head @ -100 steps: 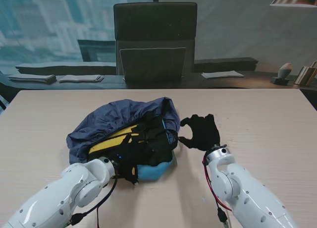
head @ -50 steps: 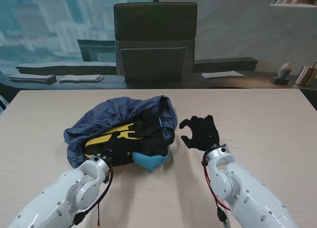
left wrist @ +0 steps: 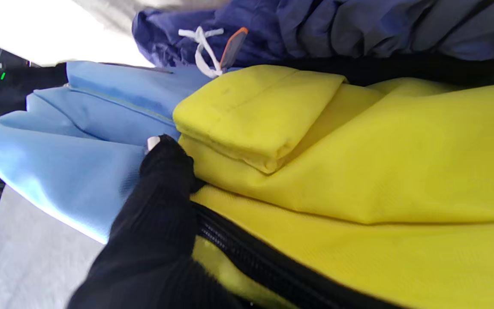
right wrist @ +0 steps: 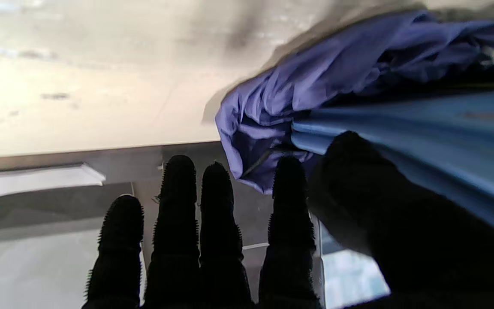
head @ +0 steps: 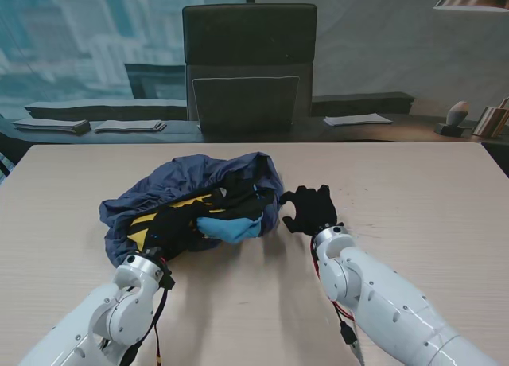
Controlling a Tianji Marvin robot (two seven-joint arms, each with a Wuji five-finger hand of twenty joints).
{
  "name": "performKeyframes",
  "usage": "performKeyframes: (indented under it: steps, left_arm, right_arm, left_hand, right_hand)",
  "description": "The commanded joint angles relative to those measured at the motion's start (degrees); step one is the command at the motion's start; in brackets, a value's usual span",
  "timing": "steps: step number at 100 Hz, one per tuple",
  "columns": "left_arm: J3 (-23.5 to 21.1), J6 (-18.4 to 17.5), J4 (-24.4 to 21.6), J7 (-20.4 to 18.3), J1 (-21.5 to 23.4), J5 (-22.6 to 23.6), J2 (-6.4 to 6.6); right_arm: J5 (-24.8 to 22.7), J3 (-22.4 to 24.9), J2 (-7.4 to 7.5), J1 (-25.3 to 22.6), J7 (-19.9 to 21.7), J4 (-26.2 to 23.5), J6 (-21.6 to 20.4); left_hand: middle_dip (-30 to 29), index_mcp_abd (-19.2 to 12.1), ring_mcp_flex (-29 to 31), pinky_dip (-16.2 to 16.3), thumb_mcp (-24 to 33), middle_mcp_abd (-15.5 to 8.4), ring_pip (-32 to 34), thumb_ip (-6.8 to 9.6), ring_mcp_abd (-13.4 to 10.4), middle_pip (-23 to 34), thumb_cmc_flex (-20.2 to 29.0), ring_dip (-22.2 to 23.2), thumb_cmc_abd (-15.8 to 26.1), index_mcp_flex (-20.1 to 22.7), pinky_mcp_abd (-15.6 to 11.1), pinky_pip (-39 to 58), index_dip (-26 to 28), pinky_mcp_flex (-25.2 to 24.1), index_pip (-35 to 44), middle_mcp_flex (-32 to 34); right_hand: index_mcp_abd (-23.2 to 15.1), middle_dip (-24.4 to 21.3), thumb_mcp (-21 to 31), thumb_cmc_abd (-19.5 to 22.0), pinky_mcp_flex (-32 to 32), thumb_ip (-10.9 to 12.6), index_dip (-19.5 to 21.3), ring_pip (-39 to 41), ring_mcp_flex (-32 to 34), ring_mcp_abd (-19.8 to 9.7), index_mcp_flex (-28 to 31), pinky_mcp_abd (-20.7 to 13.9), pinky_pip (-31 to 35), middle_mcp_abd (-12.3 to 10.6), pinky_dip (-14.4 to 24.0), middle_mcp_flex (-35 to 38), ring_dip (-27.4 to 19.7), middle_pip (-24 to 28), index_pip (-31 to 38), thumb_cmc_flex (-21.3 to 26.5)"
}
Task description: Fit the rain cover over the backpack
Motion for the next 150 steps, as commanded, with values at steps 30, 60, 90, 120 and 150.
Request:
performKeyframes:
  steps: [30,60,90,120,150]
  left_arm:
    - [-0.84,-0.73,-1.04,0.72,-0.03,-1.25,-0.97]
    - [-1.27,-1.34,-1.16,1.18,0.24,-2.04,-1.14]
    - [-1.68,-2.04,-1.11,1.24,0.03,-1.72,-1.07]
    - [-2.18,-2.57,-0.74,1.45,-1.15,-1.27,-1.06]
    - [-1.7,-4.39,-0.08,1.62,-2.14,-1.5,-1.06]
  right_arm:
    - [3.29,-9.37,-4.47,5.62,-0.22,7.59,3.46]
    - [6.01,-16.36,-8.56,10.76,-2.02,15.87,8.24]
    - [4.68,-19.54,-9.32,12.79,-4.4,19.28,6.35]
    - [-2.54,-15.69,1.7,9.79,18.75,3.04,-3.23]
    - [-6.82,0.68,8.85,-1.05,44.62,-14.01,-16.18]
  left_hand:
    - [-0.09,0.29,1.55,1.22,-0.79,1.39,-0.51,1.5,0.56,1.98,5.01,-1.06,7.61,-0.78,-1.26,2.07,4.99,1.18,7.8,-1.3]
    - [-0.09,0.33,1.93,1.33,-1.43,1.09,-0.34,1.68,0.11,2.0,5.52,-1.15,7.74,-0.44,-2.08,2.28,4.82,1.19,7.76,-1.03]
    - [0.1,0.0,1.62,1.68,-1.96,0.24,0.18,1.91,-0.79,2.36,5.63,-0.95,8.03,-0.48,-3.89,2.85,4.67,0.21,7.73,-1.05]
    - [0.12,-0.21,1.13,1.91,-2.26,0.04,0.23,2.06,-1.05,2.38,5.63,-0.93,8.2,-0.58,-4.3,3.16,4.4,-0.73,7.65,-1.29]
    - [0.14,-0.9,1.1,1.97,-2.55,-0.93,0.18,2.17,-1.88,2.41,5.39,-0.98,8.46,-0.69,-4.86,3.21,4.13,-1.39,7.63,-1.37]
  right_hand:
    - [-11.11,0.31,-3.14,-7.18,-2.9,-1.63,-2.44,0.65,-5.89,-4.26,-9.43,-3.7,-0.29,-4.91,-0.34,-8.12,0.48,2.4,0.59,-1.35]
    - [-11.0,1.26,2.04,-9.4,-1.56,-1.52,-1.68,3.06,-4.65,-4.93,-0.78,-4.88,1.74,-5.38,0.39,-6.16,1.57,5.82,5.75,3.66]
    - [-4.55,1.53,9.5,-17.23,0.47,-10.37,-0.59,3.56,0.29,-5.97,28.54,-3.9,4.84,-8.18,-1.28,4.54,1.81,5.01,25.37,14.49]
    - [-6.26,-0.61,18.9,-18.51,-3.66,-12.59,17.79,1.42,-2.11,-11.05,28.23,-5.17,-3.39,-14.79,-3.11,15.12,0.96,1.52,22.46,10.76]
    - [-8.4,0.34,19.78,-18.41,-4.0,-13.23,21.57,1.34,0.62,-11.96,29.09,-4.26,-7.26,-14.29,-4.1,23.35,0.94,0.21,20.79,9.49]
